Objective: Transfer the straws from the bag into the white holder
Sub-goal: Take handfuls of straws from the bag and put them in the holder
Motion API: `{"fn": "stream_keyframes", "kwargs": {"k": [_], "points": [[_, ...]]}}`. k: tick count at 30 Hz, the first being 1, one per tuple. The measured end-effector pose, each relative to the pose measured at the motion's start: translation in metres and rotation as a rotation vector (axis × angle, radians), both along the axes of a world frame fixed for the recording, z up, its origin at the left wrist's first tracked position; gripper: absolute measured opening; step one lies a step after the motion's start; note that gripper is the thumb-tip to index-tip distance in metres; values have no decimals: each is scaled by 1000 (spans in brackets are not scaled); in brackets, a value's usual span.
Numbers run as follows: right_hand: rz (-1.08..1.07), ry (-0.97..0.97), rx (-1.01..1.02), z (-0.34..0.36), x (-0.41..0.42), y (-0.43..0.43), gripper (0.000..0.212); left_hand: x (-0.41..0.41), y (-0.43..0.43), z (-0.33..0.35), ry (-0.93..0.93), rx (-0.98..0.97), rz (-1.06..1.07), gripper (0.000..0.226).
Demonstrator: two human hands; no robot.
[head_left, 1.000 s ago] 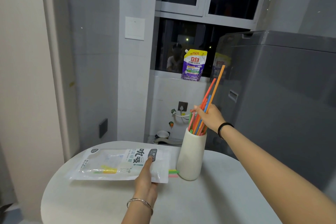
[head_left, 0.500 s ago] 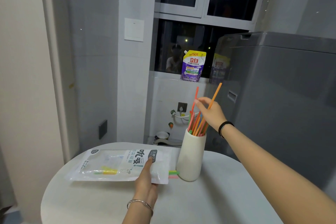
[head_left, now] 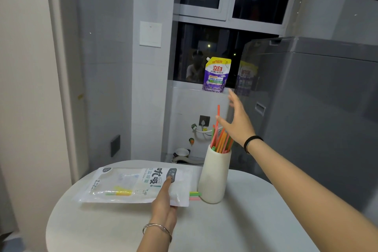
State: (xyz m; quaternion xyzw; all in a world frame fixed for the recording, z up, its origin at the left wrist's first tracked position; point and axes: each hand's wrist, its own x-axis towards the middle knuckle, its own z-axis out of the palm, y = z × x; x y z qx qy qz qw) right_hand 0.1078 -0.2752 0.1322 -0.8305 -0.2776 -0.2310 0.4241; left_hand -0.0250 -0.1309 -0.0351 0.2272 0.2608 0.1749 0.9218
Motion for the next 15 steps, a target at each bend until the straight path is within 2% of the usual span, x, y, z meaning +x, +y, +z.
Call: {"fn": "stream_keyframes", "kwargs": {"k": [3,7,9,11,15], "points": [[-50,-97,-264,3,2,2,80,0,-1,1,-8,-4,8,51],[-100,27,-612,-10,2,1,63,-2,-2,2,-1,1,3,51],[-106,67,-714,-19,2,-2,61,-2,-1,3,-5,4,-11,51],[-112,54,-695,-24,4,-5,62,-3,-1,3,-15,3,-15,51],[-218,29,-531,-24,6,-7,72,-4,0,5,-18,1,-14,50]]}}
